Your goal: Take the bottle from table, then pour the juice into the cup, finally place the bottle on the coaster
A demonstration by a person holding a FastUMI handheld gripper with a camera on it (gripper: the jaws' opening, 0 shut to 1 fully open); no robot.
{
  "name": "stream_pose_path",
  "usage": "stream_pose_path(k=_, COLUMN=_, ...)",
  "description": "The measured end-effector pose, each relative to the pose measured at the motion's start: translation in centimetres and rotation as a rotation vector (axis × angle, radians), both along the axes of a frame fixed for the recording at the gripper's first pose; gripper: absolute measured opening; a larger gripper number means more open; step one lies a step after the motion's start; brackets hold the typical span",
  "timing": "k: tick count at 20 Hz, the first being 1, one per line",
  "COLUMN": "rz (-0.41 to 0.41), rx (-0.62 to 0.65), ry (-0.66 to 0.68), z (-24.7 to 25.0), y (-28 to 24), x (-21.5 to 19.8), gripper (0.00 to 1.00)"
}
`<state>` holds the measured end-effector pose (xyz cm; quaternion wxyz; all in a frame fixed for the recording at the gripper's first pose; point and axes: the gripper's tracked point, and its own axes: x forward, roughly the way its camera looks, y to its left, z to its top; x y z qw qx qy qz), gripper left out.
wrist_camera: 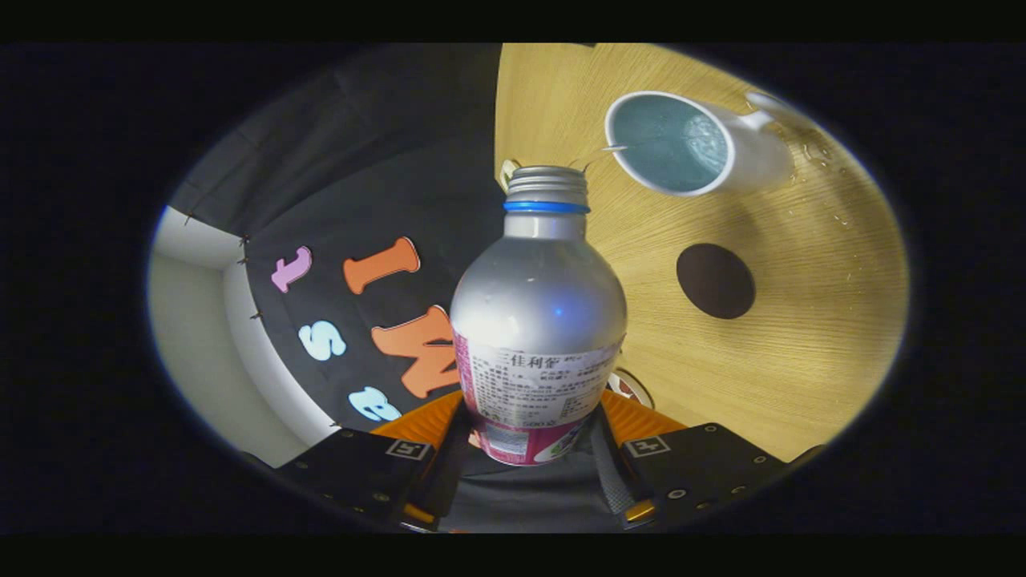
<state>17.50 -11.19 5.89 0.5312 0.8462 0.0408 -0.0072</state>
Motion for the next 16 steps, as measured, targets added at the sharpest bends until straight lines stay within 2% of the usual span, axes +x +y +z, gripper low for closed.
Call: stream_pose_path(k=16, rz=-0.006, rx=0.041, ry=0.042, z=-0.46, y=-0.60, x=-0.55, gripper=0.72)
